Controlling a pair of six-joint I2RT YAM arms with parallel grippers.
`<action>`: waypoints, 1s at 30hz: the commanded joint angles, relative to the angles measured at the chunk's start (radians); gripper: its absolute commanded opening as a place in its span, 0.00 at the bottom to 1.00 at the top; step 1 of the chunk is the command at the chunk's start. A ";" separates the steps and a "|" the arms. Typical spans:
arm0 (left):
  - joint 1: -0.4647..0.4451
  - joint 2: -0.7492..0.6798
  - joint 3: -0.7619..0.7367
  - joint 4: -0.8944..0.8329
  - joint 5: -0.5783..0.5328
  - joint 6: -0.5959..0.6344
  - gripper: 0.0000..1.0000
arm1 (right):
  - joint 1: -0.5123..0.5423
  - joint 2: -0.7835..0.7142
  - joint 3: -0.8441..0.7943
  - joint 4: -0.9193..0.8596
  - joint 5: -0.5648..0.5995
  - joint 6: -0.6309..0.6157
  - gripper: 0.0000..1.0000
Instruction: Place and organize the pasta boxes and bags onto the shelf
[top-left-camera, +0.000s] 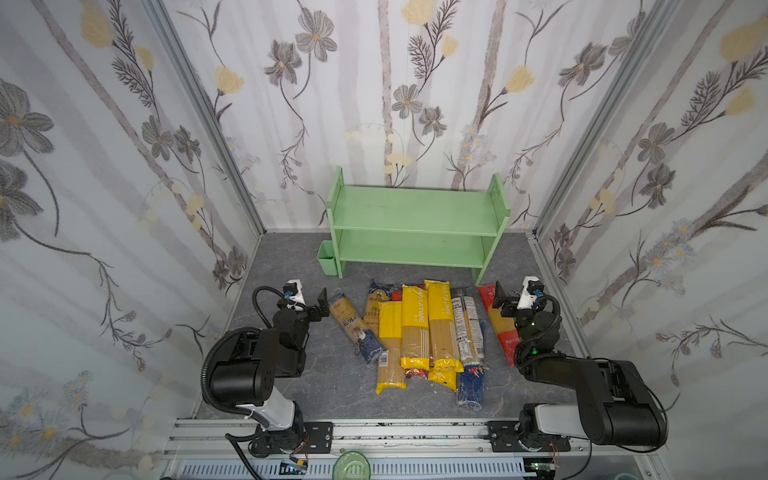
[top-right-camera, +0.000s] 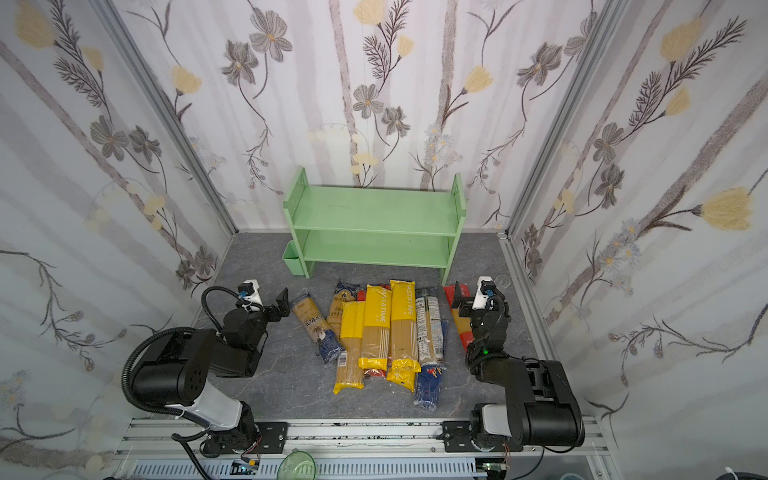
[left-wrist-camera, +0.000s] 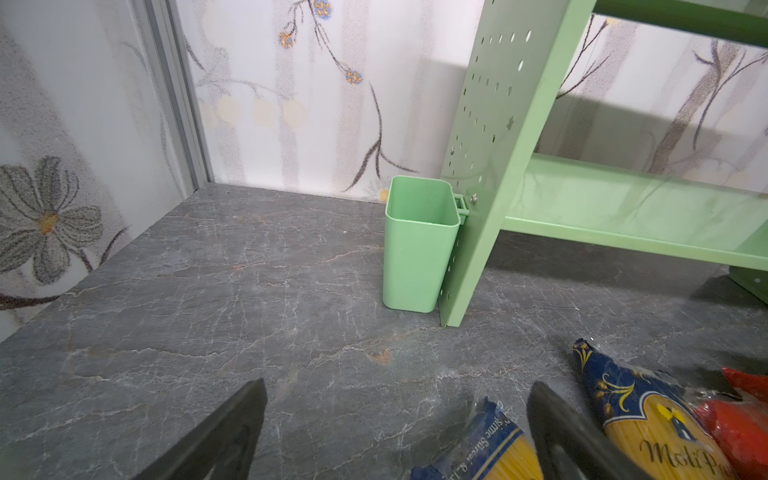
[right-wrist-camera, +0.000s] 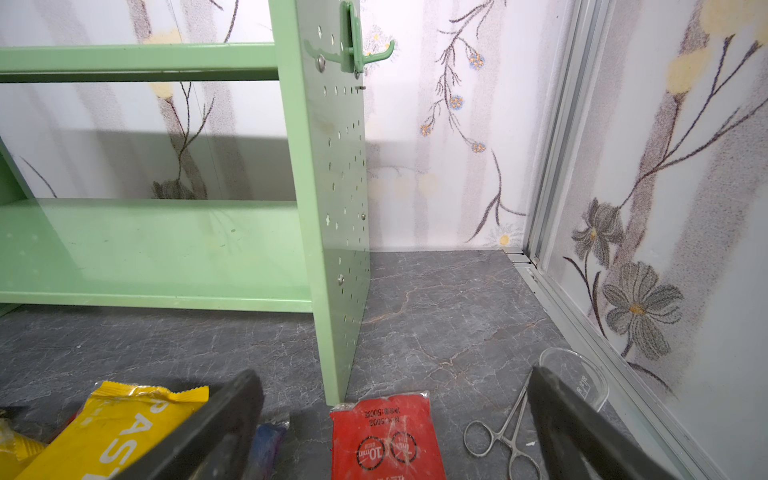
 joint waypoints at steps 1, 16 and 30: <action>0.002 -0.003 0.007 0.017 0.010 0.005 1.00 | -0.001 0.004 0.008 0.028 -0.009 -0.005 1.00; 0.001 -0.004 0.007 0.017 0.010 0.005 1.00 | 0.001 0.004 0.005 0.035 -0.008 -0.007 1.00; -0.028 -0.088 0.071 -0.163 -0.146 -0.005 1.00 | 0.135 -0.108 0.368 -0.798 0.316 0.098 0.84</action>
